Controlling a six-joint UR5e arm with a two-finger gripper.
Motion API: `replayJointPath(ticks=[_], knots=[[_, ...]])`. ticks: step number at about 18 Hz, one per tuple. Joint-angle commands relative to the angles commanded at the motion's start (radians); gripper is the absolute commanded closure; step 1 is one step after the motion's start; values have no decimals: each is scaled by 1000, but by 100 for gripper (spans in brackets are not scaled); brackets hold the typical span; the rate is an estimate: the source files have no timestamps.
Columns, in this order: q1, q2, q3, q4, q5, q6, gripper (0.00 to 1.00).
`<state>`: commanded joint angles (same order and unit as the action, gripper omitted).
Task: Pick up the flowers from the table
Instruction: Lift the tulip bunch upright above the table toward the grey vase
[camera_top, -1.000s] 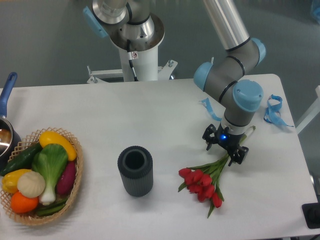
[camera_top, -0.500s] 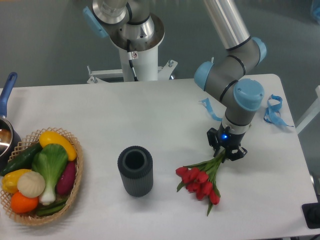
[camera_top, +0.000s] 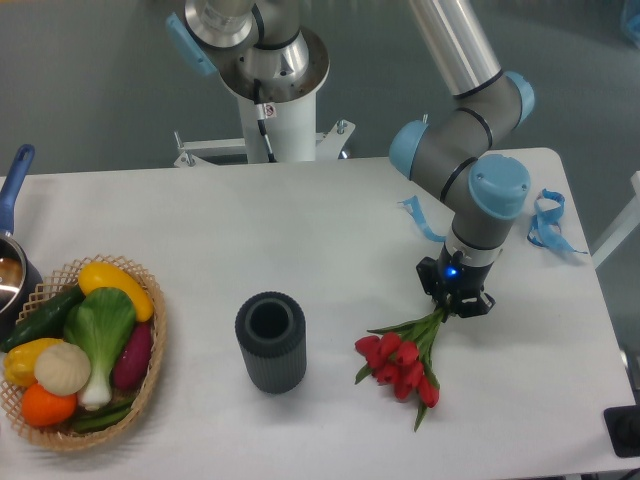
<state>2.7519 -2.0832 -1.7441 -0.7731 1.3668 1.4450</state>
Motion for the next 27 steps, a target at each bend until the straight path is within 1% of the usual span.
replayJointPath(ticks=[3, 5, 6, 8, 9, 10, 11, 13, 14, 17, 21, 27], knots=[[2, 49, -5, 0, -21, -21, 90], [-3, 63, -5, 0, -101, -58, 90], [-6, 80, -6, 0, -156, -87, 90], [-12, 150, -8, 0, -280, -145, 90], [-12, 175, -9, 0, -348, -176, 90], [-11, 195, -9, 0, -421, -204, 90], [-6, 225, -9, 0, -536, -233, 90], [8, 251, -8, 0, -668, -271, 90], [15, 268, -9, 0, -713, -287, 90], [31, 310, -12, 0, -781, -333, 90], [37, 319, -12, 0, -868, -371, 90], [43, 324, -12, 0, -884, -377, 90]])
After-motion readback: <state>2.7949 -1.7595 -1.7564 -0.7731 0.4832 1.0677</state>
